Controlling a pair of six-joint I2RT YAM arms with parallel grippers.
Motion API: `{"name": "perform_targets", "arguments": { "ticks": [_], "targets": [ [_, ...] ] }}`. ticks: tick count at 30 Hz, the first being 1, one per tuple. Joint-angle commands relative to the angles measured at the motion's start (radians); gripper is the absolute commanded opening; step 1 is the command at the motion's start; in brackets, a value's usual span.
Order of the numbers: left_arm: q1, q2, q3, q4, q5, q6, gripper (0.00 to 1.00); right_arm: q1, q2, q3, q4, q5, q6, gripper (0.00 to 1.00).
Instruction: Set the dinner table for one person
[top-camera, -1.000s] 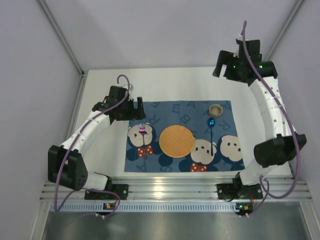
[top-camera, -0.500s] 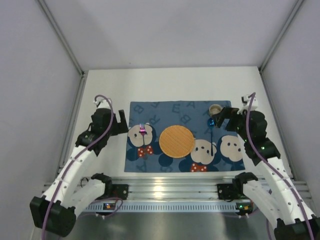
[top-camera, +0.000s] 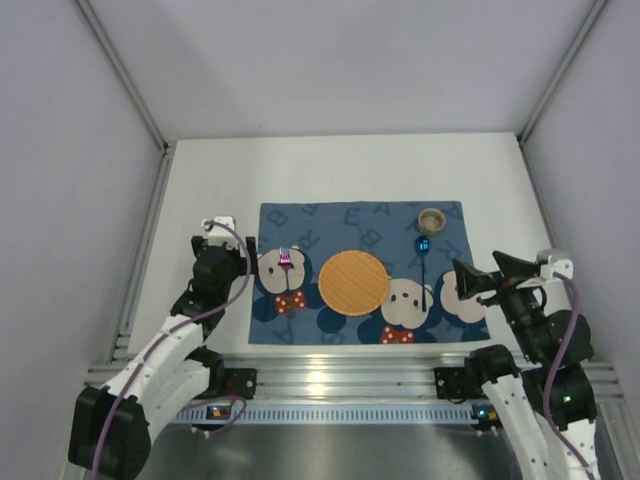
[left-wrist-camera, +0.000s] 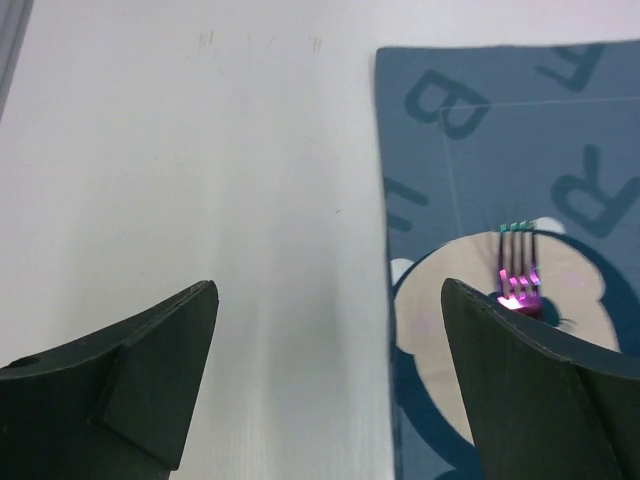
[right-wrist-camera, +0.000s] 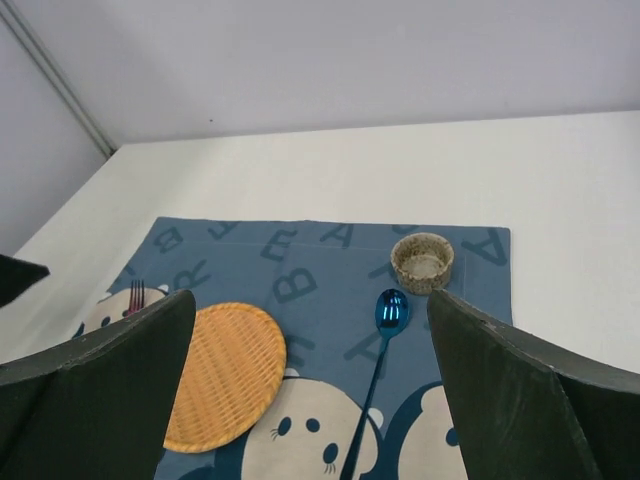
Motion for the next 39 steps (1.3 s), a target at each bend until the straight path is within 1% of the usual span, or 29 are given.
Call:
{"name": "perform_targets", "arguments": {
  "ticks": [1, 2, 3, 4, 5, 7, 10, 11, 13, 14, 15, 16, 17, 18, 19, 20, 21, 22, 24, 25, 26, 27, 28, 31, 35, 36, 38, 39],
  "targets": [
    [0.009, 0.048, -0.081, 0.337, -0.097, 0.128, 0.99, 0.012, -0.022, 0.002, -0.054, 0.013, 0.063, 1.0],
    [0.026, 0.087, -0.105, 0.378, -0.116, 0.131, 0.99, 0.012, -0.016, 0.023, -0.068, 0.006, 0.068, 1.0],
    [0.041, 0.107, -0.118, 0.413, -0.13, 0.104, 0.99, 0.014, -0.008, 0.036, -0.08, 0.0, 0.068, 1.0],
    [0.061, 0.133, -0.128, 0.493, -0.118, 0.104, 0.99, 0.012, 0.014, 0.048, -0.108, -0.003, 0.063, 1.0],
    [0.102, 0.177, -0.142, 0.527, -0.094, 0.069, 0.99, 0.014, 0.024, 0.075, -0.12, -0.006, 0.059, 1.0],
    [0.136, 0.229, -0.142, 0.612, -0.013, 0.062, 0.99, 0.012, 0.061, 0.1, -0.142, -0.008, 0.046, 1.0],
    [0.176, 0.338, -0.129, 0.699, 0.03, 0.084, 0.99, 0.012, 0.097, 0.137, -0.145, -0.026, 0.031, 1.0],
    [0.197, 0.404, -0.124, 0.764, 0.04, 0.082, 0.99, 0.012, 0.105, 0.145, -0.144, -0.034, 0.031, 1.0],
    [0.222, 0.47, -0.124, 0.821, 0.067, 0.056, 0.99, 0.011, 0.13, 0.151, -0.145, -0.042, 0.026, 1.0],
    [0.243, 0.543, -0.132, 0.916, 0.093, 0.039, 0.99, 0.012, 0.136, 0.154, -0.142, -0.045, 0.029, 1.0],
    [0.248, 0.573, -0.119, 0.918, 0.087, 0.036, 0.99, 0.011, 0.157, 0.154, -0.14, -0.043, 0.032, 1.0],
    [0.253, 0.582, -0.094, 0.864, 0.081, 0.016, 0.98, 0.012, 0.165, 0.154, -0.131, -0.04, 0.045, 1.0],
    [0.274, 0.604, -0.075, 0.86, 0.139, 0.009, 0.98, 0.011, 0.177, 0.157, -0.124, -0.034, 0.052, 1.0],
    [0.283, 0.619, -0.081, 0.931, 0.185, 0.025, 0.99, 0.012, 0.2, 0.158, -0.116, -0.031, 0.06, 1.0],
    [0.284, 0.63, -0.089, 0.95, 0.211, 0.03, 0.99, 0.011, 0.214, 0.158, -0.095, -0.028, 0.075, 1.0],
    [0.284, 0.685, -0.131, 1.022, 0.242, 0.039, 0.98, 0.012, 0.228, 0.16, -0.085, -0.025, 0.085, 1.0],
    [0.284, 0.725, -0.133, 1.123, 0.236, 0.044, 0.95, 0.012, 0.254, 0.16, -0.075, -0.025, 0.094, 1.0],
    [0.285, 0.795, -0.126, 1.153, 0.233, 0.053, 0.94, 0.011, 0.268, 0.161, -0.052, -0.031, 0.106, 1.0],
    [0.284, 0.783, -0.066, 1.054, 0.219, 0.051, 0.99, 0.012, 0.309, 0.169, -0.039, -0.051, 0.126, 1.0],
    [0.284, 0.761, -0.057, 0.988, 0.219, 0.045, 0.98, 0.012, 0.324, 0.174, -0.036, -0.063, 0.153, 1.0],
    [0.284, 0.765, -0.063, 1.007, 0.221, 0.051, 0.97, 0.012, 0.338, 0.174, -0.036, -0.077, 0.155, 1.0],
    [0.284, 0.772, -0.069, 1.044, 0.218, 0.053, 0.99, 0.012, 0.369, 0.174, -0.041, -0.098, 0.142, 1.0],
    [0.284, 0.774, -0.072, 1.043, 0.219, 0.051, 0.99, 0.014, 0.384, 0.175, -0.045, -0.138, 0.137, 1.0],
    [0.284, 0.773, -0.067, 1.03, 0.219, 0.05, 0.99, 0.015, 0.447, 0.189, -0.062, -0.178, 0.115, 1.0],
    [0.284, 0.771, -0.069, 1.033, 0.219, 0.05, 0.99, 0.027, 0.481, 0.2, -0.045, -0.168, 0.102, 1.0],
    [0.284, 0.773, -0.069, 1.032, 0.219, 0.05, 0.99, 0.046, 0.483, 0.201, -0.042, -0.174, 0.039, 1.0],
    [0.284, 0.773, -0.069, 1.032, 0.218, 0.05, 0.99, 0.086, 0.496, 0.215, -0.053, -0.152, 0.0, 1.0],
    [0.284, 0.771, -0.069, 1.032, 0.219, 0.05, 0.99, 0.142, 0.504, 0.223, -0.08, -0.134, -0.042, 1.0]
  ]
}}
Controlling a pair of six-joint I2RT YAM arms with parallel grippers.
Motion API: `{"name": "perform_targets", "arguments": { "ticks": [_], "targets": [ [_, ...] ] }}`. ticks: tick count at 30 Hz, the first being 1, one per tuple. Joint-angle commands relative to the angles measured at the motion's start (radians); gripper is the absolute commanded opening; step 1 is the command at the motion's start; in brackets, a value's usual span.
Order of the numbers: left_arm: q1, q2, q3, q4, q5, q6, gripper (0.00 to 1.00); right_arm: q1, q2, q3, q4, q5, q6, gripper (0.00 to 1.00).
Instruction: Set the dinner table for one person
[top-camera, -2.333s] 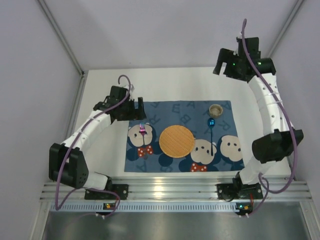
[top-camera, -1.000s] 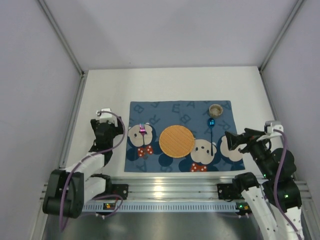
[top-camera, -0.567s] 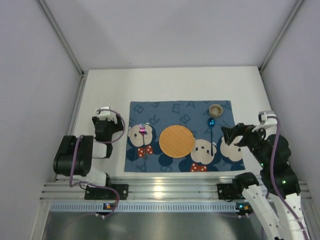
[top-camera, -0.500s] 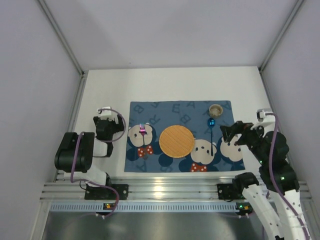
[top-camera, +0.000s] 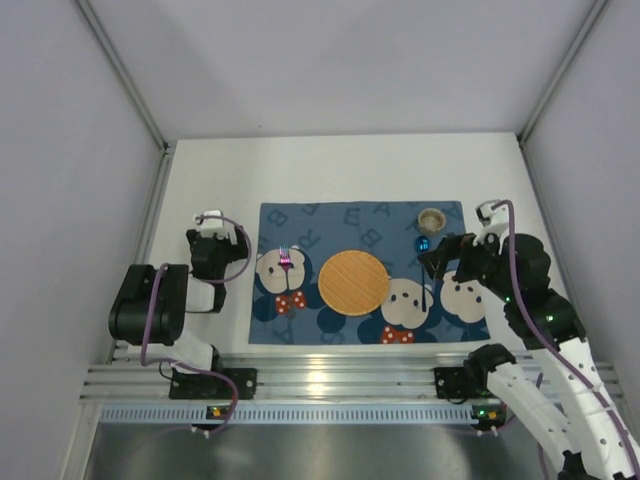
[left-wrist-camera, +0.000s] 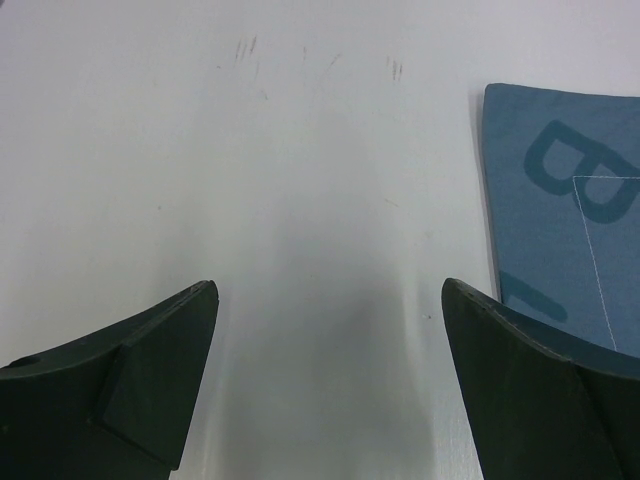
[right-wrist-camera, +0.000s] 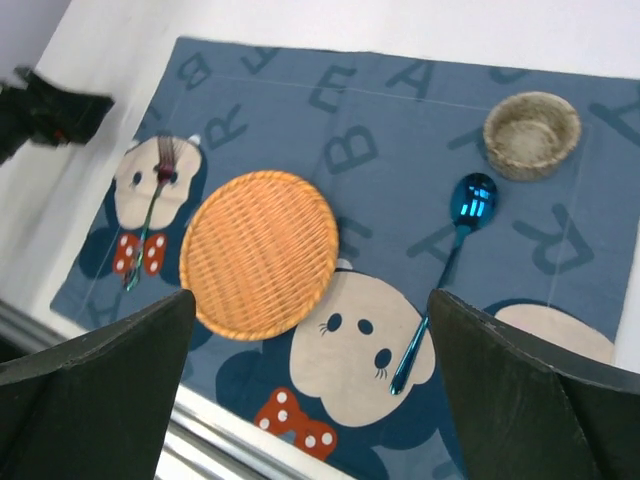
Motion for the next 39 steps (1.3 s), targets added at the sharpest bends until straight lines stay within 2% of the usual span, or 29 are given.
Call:
{"name": "perform_targets", "arguments": {
  "ticks": [1, 5, 8, 9, 11, 13, 14, 18, 22, 24, 26, 29, 32, 39],
  "targets": [
    [0.005, -0.01, 0.021, 0.082, 0.021, 0.001, 0.99, 0.121, 0.012, 0.08, 0.018, 0.058, -0.126, 1.0],
    [0.005, -0.01, 0.021, 0.082, 0.02, 0.001, 0.99, 0.307, -0.014, 0.06, 0.021, 0.287, -0.154, 1.0],
    [0.005, -0.01, 0.021, 0.082, 0.02, 0.001, 0.99, 0.454, 0.052, 0.08, -0.04, 0.483, -0.023, 1.0],
    [0.005, -0.009, 0.021, 0.083, 0.02, 0.001, 0.99, 0.526, 0.087, 0.114, -0.065, 0.561, 0.109, 1.0],
    [0.005, -0.009, 0.021, 0.082, 0.021, 0.001, 0.99, 0.642, 0.205, 0.164, -0.134, 0.603, 0.209, 1.0],
    [0.005, -0.009, 0.021, 0.082, 0.02, 0.001, 0.99, 0.739, 0.277, 0.247, -0.177, 0.729, 0.257, 1.0],
    [0.005, -0.009, 0.021, 0.083, 0.021, 0.001, 0.98, 0.846, 0.323, 0.269, -0.198, 0.778, 0.289, 1.0],
    [0.005, -0.007, 0.021, 0.083, 0.021, 0.002, 0.99, 1.046, 0.354, 0.315, -0.229, 0.992, 0.387, 1.0],
    [0.005, -0.01, 0.021, 0.082, 0.02, 0.001, 0.99, 1.186, 0.385, 0.362, -0.416, 1.126, 0.608, 1.0],
    [0.005, -0.009, 0.021, 0.083, 0.021, 0.002, 0.99, 1.307, 0.402, 0.393, -0.577, 1.233, 0.781, 1.0],
    [0.005, -0.009, 0.022, 0.083, 0.021, 0.001, 0.99, 1.396, 0.443, 0.424, -0.714, 1.267, 0.931, 1.0],
    [0.005, -0.01, 0.021, 0.083, 0.021, 0.002, 0.99, 1.485, 0.529, 0.464, -0.904, 1.296, 1.094, 1.0],
    [0.005, -0.009, 0.022, 0.082, 0.02, 0.002, 0.99, 1.542, 0.535, 0.452, -0.903, 1.306, 1.143, 1.0],
    [0.005, -0.009, 0.021, 0.083, 0.021, 0.001, 0.99, 1.551, 0.491, 0.404, -0.89, 1.321, 1.158, 1.0]
  ]
}}
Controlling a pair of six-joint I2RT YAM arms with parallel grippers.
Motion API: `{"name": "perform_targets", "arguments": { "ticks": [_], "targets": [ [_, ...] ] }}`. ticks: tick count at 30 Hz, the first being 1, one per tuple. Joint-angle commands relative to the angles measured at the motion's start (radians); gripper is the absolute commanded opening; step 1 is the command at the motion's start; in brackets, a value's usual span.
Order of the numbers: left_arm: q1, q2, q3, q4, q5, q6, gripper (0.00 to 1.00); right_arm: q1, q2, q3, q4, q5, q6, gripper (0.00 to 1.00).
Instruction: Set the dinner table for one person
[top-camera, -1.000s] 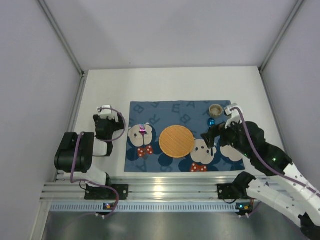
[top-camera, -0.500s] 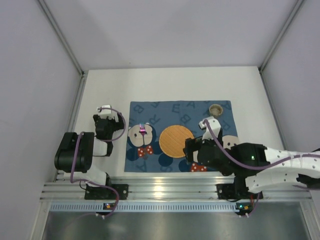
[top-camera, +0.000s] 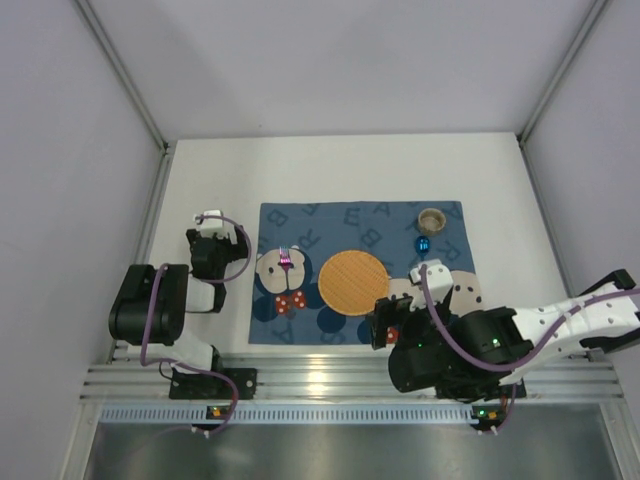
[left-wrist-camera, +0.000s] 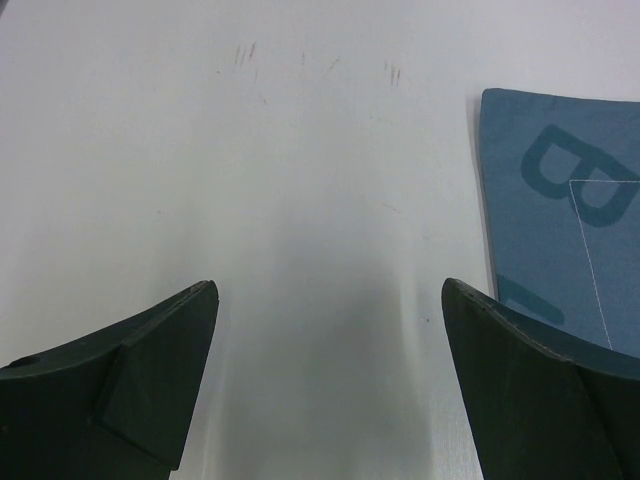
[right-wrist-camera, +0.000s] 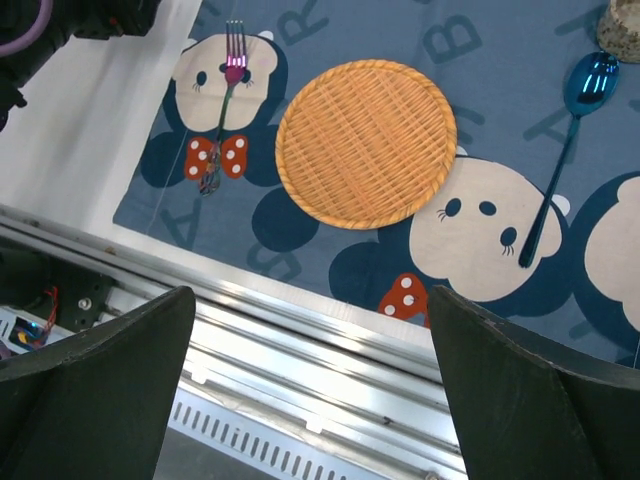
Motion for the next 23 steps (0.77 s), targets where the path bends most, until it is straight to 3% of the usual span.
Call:
{"name": "perform_targets", "arguments": {
  "ticks": [1, 16, 20, 23],
  "targets": [
    [0.005, -0.01, 0.021, 0.074, 0.019, 0.001, 0.99, 0.013, -0.01, 0.0, -0.172, 0.072, 0.048, 1.0],
    [0.005, -0.009, 0.021, 0.074, 0.019, 0.002, 0.99, -0.024, 0.027, 0.0, -0.182, 0.179, 0.029, 1.0],
    [0.005, -0.007, 0.021, 0.074, 0.017, 0.001, 0.99, -0.114, 0.02, 0.0, -0.062, 0.136, -0.156, 1.0],
    [0.005, -0.009, 0.021, 0.074, 0.019, 0.001, 0.99, -0.153, 0.011, -0.012, -0.006, 0.155, -0.194, 1.0]
  ]
}}
